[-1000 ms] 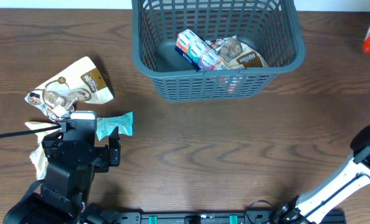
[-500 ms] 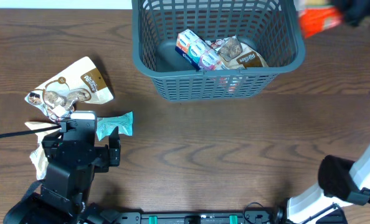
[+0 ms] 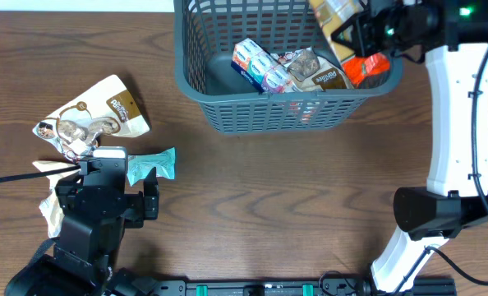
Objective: Pack container
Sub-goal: 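Lift the spaghetti pack and carry it over the basket, then open right gripper to drop spaghetti into basket, withdraw right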
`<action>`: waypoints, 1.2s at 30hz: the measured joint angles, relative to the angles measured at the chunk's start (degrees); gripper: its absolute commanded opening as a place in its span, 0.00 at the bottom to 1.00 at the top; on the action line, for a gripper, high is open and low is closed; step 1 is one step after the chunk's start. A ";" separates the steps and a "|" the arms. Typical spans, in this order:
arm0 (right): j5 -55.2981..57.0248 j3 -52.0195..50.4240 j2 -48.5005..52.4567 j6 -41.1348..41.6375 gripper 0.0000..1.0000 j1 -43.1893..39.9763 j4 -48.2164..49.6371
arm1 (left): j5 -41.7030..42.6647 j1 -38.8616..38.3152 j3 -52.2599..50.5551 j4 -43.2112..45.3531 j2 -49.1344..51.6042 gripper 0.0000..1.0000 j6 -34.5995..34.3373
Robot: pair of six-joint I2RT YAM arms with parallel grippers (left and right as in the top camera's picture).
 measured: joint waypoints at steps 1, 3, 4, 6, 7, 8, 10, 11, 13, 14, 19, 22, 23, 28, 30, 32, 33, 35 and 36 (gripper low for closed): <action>0.37 -0.96 0.00 -1.27 0.01 0.39 0.17 | -0.02 0.00 0.00 -0.02 0.00 0.99 0.00; 0.79 -2.69 0.00 -3.78 0.01 1.25 0.81 | -0.02 0.00 0.00 0.00 0.00 0.99 0.00; 0.94 -3.43 0.00 -4.87 0.01 1.64 1.22 | -0.02 0.00 0.00 -0.02 0.00 0.99 0.00; 1.22 -5.16 0.00 -7.32 0.01 2.51 2.03 | -0.02 0.00 0.00 0.00 0.00 0.99 0.00; 1.29 -5.99 0.00 -8.52 0.01 2.91 2.29 | -0.02 0.00 0.00 -0.02 0.00 0.99 0.00; 1.31 -6.97 0.00 -9.73 0.01 3.30 2.60 | -0.02 0.00 0.00 0.00 0.00 0.99 0.00; 1.33 -9.18 0.00 -11.87 0.01 3.80 3.17 | 0.00 0.00 0.00 0.00 0.00 0.99 0.00; 1.31 -10.23 0.00 -12.66 0.01 4.11 3.54 | -0.02 0.00 0.00 0.00 0.00 0.99 0.00; 1.42 -12.55 0.00 -14.16 0.01 4.52 4.39 | -0.02 0.00 0.00 0.00 0.00 0.98 0.00; 1.57 -13.94 0.00 -14.84 0.01 4.74 4.90 | 0.00 0.00 0.00 0.00 0.00 0.99 0.00; 1.99 -18.71 0.00 -17.22 0.01 5.66 6.21 | -0.02 0.00 0.00 -0.02 0.00 0.99 0.00; 2.12 -20.20 0.00 -17.84 0.01 5.77 6.58 | -0.02 0.00 0.00 -0.02 0.00 0.99 0.00; 2.29 -20.68 0.00 -17.92 0.01 5.77 6.69 | -0.02 0.00 0.00 -0.02 0.00 0.98 0.00; 3.80 -22.47 0.72 -18.16 0.46 5.75 7.08 | 0.00 0.00 0.00 -0.02 0.00 0.99 0.00; 3.61 -22.58 1.40 -18.45 0.92 5.75 7.54 | 0.00 0.00 0.00 -0.02 0.00 0.99 0.00; 3.34 -22.58 1.57 -18.49 0.99 5.75 8.07 | 0.00 0.00 0.00 -0.02 0.00 0.99 0.00; 3.41 -22.58 1.57 -18.45 0.99 5.75 8.90 | 0.00 0.00 0.00 -0.02 0.00 0.99 -0.02; 3.80 -22.43 1.57 -18.21 0.99 5.75 10.38 | -0.02 0.00 0.00 -0.02 0.00 0.99 0.00; 4.00 -22.43 1.57 -17.79 0.99 5.75 10.47 | -0.02 0.00 0.00 -0.02 0.00 0.99 0.00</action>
